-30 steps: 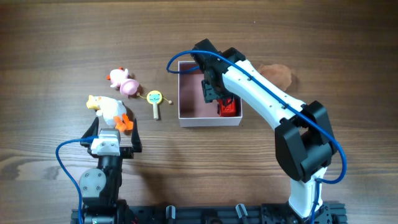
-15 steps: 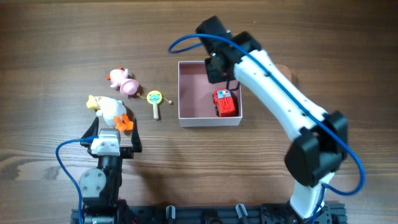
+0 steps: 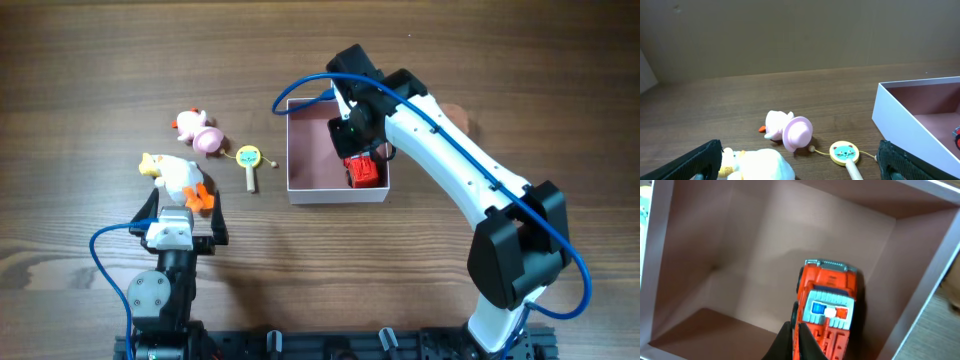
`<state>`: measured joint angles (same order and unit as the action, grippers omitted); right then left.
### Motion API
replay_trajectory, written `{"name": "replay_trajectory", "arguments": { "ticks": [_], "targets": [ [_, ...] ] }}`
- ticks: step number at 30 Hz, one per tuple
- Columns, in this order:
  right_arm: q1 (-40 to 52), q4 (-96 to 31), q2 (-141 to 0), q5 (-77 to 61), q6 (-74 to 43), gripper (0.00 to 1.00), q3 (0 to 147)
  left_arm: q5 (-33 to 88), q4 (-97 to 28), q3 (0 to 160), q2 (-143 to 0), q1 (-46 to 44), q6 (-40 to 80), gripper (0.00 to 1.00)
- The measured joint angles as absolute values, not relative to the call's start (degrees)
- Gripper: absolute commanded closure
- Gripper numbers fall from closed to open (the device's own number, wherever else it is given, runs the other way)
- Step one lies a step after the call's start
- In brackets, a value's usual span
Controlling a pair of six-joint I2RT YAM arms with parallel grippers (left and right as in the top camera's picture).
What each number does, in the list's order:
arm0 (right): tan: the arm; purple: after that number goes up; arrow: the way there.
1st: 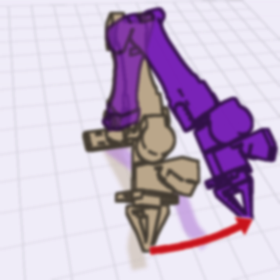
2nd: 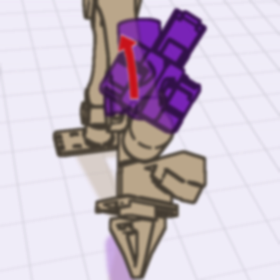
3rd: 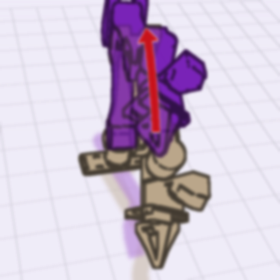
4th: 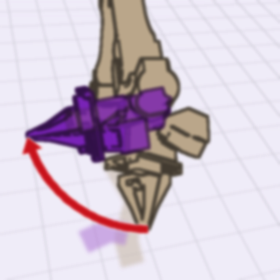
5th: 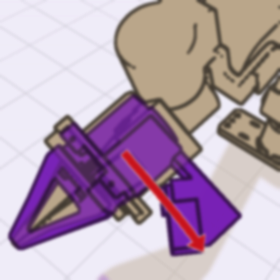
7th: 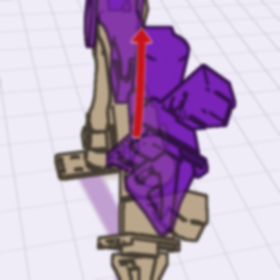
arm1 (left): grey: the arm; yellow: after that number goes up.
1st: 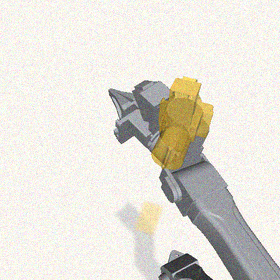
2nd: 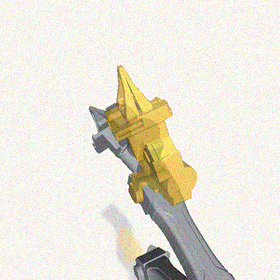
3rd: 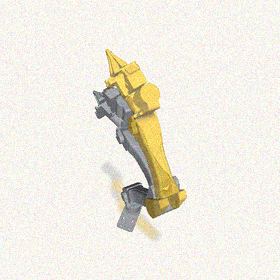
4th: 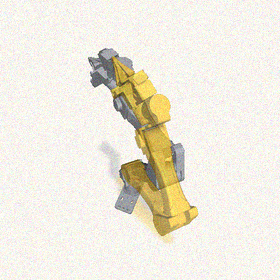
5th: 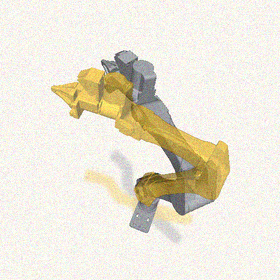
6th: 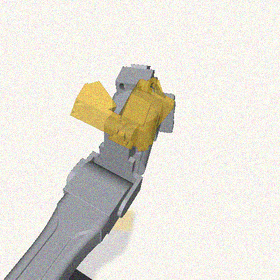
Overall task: Pack container
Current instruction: 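Adjust the truck inside the box and open the right gripper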
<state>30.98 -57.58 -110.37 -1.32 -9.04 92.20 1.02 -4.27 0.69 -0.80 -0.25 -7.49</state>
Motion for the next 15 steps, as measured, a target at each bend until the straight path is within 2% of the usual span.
{"name": "replay_trajectory", "arguments": {
  "ticks": [15],
  "targets": [
    [31.46, -48.66, -110.37, -6.26, 3.55, 0.96, 88.86, 1.02, -4.27, 0.69, -0.8, -0.25, -7.49, 0.0]
  ]
}}
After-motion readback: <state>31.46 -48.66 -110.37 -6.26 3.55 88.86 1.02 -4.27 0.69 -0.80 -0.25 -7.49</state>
